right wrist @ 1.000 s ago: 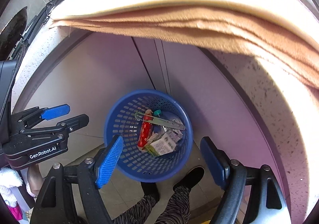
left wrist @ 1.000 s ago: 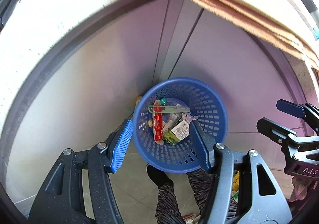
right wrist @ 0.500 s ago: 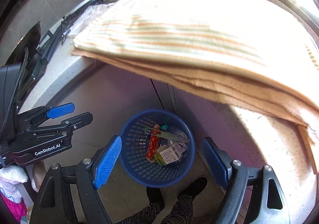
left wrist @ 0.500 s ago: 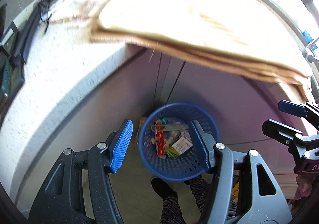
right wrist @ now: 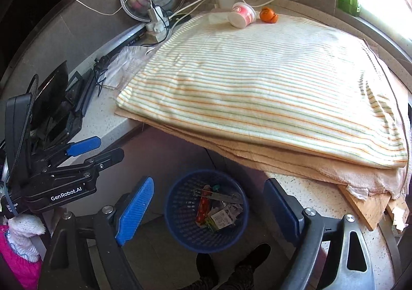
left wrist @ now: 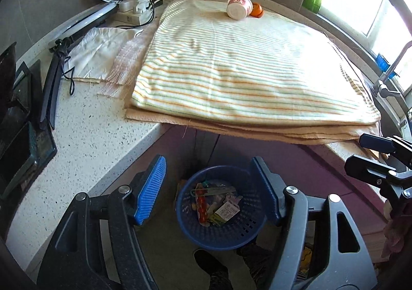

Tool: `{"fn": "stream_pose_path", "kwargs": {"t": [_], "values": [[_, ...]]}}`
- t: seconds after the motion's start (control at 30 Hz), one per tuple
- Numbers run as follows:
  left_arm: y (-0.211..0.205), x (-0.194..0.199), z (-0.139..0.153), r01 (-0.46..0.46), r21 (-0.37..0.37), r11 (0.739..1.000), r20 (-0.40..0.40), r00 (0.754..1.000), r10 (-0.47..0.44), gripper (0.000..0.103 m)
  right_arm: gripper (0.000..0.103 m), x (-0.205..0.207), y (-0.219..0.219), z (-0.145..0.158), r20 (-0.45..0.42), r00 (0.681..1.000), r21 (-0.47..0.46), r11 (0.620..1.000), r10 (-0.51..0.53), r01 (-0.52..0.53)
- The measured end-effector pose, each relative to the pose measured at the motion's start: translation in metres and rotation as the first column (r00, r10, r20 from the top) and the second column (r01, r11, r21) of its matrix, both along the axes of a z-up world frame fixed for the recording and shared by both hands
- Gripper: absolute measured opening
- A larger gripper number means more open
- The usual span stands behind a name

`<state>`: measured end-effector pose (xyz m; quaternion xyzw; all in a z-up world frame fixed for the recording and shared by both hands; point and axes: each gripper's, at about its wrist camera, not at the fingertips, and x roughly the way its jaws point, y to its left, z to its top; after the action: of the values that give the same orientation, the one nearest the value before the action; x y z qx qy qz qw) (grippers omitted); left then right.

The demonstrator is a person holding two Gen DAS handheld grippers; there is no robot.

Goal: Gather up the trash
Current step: 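Raise both tools back up toward the cup and orange peel on the towel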

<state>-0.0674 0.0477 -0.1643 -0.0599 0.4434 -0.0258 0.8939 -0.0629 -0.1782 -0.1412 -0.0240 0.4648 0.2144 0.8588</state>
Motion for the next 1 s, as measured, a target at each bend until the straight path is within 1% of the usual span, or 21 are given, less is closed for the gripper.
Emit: {"fn": "stream_pose_path", "kwargs": {"t": [0.03, 0.07, 0.23, 0.4, 0.57, 0.7, 0.87, 1.0], "values": [[-0.002, 0.001, 0.004, -0.002, 0.007, 1.0, 0.009, 1.0, 0.002, 0.079, 0.09, 0.001, -0.001, 0.004, 0.003, 1.0, 0.003, 1.0, 0.002, -0.002], [-0.004, 0.004, 0.007, -0.003, 0.012, 1.0, 0.019, 1.0, 0.003, 0.081, 0.09, 0.003, -0.001, 0.006, 0.006, 1.0, 0.007, 1.0, 0.006, -0.006], [-0.008, 0.019, 0.023, -0.022, 0.007, 1.0, 0.045, 0.999, 0.022, 0.081, 0.09, 0.019, -0.005, 0.021, 0.024, 0.999, 0.021, 0.999, 0.029, -0.03], [-0.016, 0.042, 0.036, -0.057, 0.014, 0.998, 0.064, 0.996, 0.056, 0.081, 0.09, 0.047, -0.01, 0.034, 0.044, 0.997, 0.036, 0.997, 0.068, -0.07], [-0.025, 0.073, 0.048, -0.096, 0.006, 0.995, 0.072, 0.993, 0.095, 0.081, 0.09, 0.088, -0.018, 0.047, 0.06, 0.993, 0.046, 0.993, 0.103, -0.105], [-0.031, 0.1, 0.056, -0.122, -0.019, 0.992, 0.078, 0.989, 0.123, 0.081, 0.09, 0.125, -0.03, 0.056, 0.076, 0.991, 0.052, 0.992, 0.113, -0.117], [-0.041, 0.135, 0.063, -0.133, -0.044, 0.99, 0.081, 0.987, 0.136, 0.081, 0.09, 0.172, -0.048, 0.065, 0.099, 0.989, 0.059, 0.992, 0.109, -0.115], [-0.05, 0.164, 0.067, -0.126, -0.05, 0.991, 0.079, 0.988, 0.13, 0.081, 0.09, 0.208, -0.062, 0.069, 0.099, 0.99, 0.078, 0.991, 0.099, -0.107]]}}
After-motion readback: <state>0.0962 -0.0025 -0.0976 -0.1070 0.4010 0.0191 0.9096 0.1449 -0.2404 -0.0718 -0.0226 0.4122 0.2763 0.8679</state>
